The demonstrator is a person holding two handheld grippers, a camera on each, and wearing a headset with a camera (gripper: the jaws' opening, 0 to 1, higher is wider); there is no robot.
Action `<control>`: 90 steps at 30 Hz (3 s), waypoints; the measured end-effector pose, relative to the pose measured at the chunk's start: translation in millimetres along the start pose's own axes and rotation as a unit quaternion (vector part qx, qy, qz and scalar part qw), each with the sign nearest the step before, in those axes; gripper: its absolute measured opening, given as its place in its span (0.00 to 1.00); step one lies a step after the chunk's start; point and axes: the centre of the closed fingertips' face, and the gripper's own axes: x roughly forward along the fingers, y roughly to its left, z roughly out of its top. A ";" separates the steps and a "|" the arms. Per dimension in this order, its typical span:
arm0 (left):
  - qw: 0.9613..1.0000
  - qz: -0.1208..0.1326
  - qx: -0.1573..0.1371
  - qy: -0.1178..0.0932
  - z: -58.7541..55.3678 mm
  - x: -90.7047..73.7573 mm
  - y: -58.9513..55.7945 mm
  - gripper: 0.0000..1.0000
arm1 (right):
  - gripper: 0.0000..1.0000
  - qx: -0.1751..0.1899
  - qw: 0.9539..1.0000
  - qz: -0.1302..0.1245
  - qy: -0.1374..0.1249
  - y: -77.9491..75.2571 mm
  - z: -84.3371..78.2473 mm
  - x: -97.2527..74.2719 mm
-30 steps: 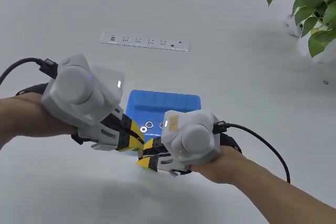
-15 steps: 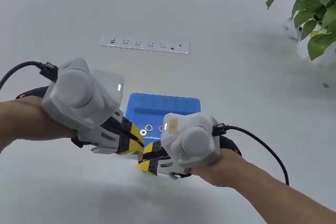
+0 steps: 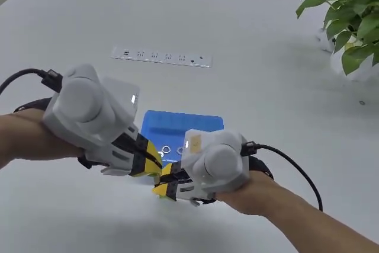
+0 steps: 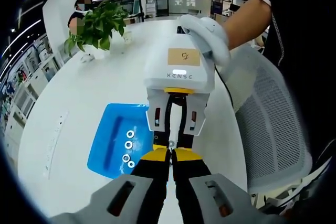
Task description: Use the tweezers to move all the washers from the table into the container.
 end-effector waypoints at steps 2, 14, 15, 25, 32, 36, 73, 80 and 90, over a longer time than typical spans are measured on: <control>1.000 0.001 0.001 0.000 1.6 -1.9 0.2 0.06 | 0.10 -0.001 1.000 -0.002 0.000 0.3 2.2 -2.0; 1.000 0.007 0.007 -0.007 13.4 -14.9 -1.2 0.06 | 0.10 -0.009 1.000 -0.012 -0.001 0.3 15.1 -14.3; 1.000 0.007 0.008 -0.007 14.3 -16.0 -1.1 0.06 | 0.10 -0.009 1.000 -0.012 -0.002 0.1 16.1 -15.2; 1.000 0.013 0.018 -0.010 25.5 -26.3 1.9 0.06 | 0.10 -0.019 1.000 -0.022 -0.002 -5.6 27.7 -26.5; 0.999 0.018 0.026 -0.012 34.0 -33.5 7.6 0.06 | 0.10 -0.022 0.999 -0.030 -0.004 -13.0 34.3 -33.2; 0.999 0.021 0.031 -0.014 38.8 -36.4 12.9 0.06 | 0.10 -0.024 0.999 -0.034 -0.005 -19.5 37.8 -37.9; 0.999 0.015 0.035 -0.014 34.0 -17.2 61.9 0.06 | 0.10 -0.012 0.999 -0.044 -0.004 -68.6 18.9 -33.6; 0.999 0.010 0.029 -0.010 26.5 -7.8 68.5 0.06 | 0.10 -0.003 0.999 -0.037 0.000 -73.6 8.9 -26.6; 1.000 0.001 0.022 -0.004 16.6 4.2 76.8 0.06 | 0.10 0.004 1.000 -0.024 0.007 -79.8 -3.5 -16.7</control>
